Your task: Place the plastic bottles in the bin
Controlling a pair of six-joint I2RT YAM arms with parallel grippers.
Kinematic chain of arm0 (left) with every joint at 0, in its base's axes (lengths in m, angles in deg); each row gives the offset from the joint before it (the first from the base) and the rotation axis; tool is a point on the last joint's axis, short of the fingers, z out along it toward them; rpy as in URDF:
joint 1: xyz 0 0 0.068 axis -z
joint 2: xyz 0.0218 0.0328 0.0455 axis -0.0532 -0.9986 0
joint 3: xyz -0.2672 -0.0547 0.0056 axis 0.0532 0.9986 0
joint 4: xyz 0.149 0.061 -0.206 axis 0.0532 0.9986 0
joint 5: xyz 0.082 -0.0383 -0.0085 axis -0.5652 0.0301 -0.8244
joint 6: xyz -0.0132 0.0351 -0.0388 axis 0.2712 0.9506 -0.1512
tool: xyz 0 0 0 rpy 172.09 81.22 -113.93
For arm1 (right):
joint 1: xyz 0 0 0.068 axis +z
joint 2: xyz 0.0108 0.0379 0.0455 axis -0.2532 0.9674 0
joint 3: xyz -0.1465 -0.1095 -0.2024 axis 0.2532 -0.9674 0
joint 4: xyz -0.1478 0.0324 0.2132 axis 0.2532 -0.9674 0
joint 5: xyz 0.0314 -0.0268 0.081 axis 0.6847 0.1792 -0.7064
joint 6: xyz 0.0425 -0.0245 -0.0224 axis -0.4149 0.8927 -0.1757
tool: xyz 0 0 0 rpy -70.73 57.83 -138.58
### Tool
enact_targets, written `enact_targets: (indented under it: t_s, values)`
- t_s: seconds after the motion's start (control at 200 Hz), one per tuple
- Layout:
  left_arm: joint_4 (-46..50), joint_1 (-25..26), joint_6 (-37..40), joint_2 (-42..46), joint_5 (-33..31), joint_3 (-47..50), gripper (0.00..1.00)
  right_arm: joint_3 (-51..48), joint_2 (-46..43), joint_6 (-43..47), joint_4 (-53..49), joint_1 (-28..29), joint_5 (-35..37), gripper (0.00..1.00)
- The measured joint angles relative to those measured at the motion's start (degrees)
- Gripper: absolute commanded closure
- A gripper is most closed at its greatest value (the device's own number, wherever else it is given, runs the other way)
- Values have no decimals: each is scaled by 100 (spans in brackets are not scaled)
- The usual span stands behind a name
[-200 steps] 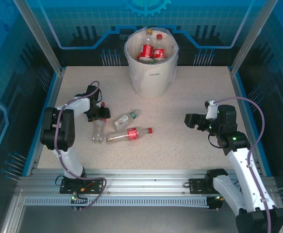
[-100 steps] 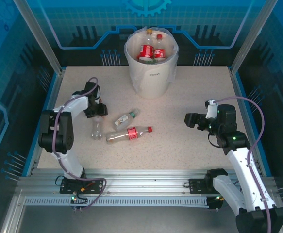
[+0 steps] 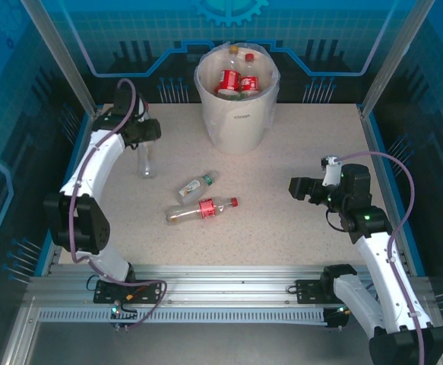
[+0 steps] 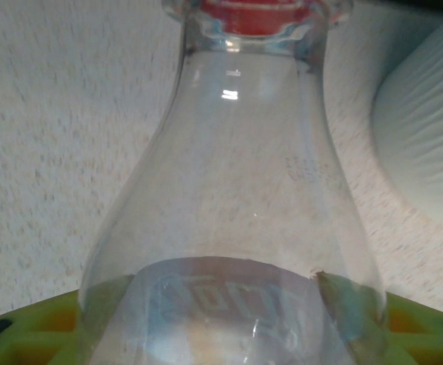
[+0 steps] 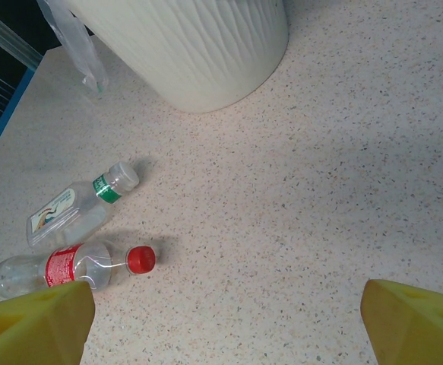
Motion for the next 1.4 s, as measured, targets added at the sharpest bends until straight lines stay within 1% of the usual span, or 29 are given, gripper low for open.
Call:
enact_targets:
  t_s: [0.145, 0.3, 0.535, 0.635, 0.77, 0.871, 0.986, 1.141, 1.256, 1.401]
  values:
    - [-282, 0, -205, 201, 170, -599, 100, -4, 0, -20, -2, 0, 0, 9]
    - [-1327, 142, -450, 540, 343, -675, 100, -7, -28, -31, 0, 2, 2, 9]
    - [-3526, 807, -614, 605, 337, -629, 100, -26, -74, -66, -7, 68, 63, 9]
    - [-4494, 992, -662, 389, 319, -645, 100, -26, -96, -66, -42, 76, 109, 9]
    - [-5595, 1172, -688, -190, 164, -723, 100, -26, -149, -66, -87, 107, 142, 9]
    - [-6124, 1405, -354, -756, -24, -938, 100, -26, -177, -63, -129, 114, 170, 9]
    - [-6308, 1720, 81, -1480, -125, -1550, 100, -24, -181, -63, -166, 114, 225, 9]
    - [-6118, 2011, 752, -2234, -304, -2498, 100, -24, -203, -61, -245, 114, 260, 9]
    - [-5786, 2092, 1064, -2542, -588, -2973, 100, -24, -234, -61, -291, 114, 275, 8]
    - [-5230, 2085, 1237, -2855, -922, -3493, 100, -24, -234, -61, -299, 114, 280, 9]
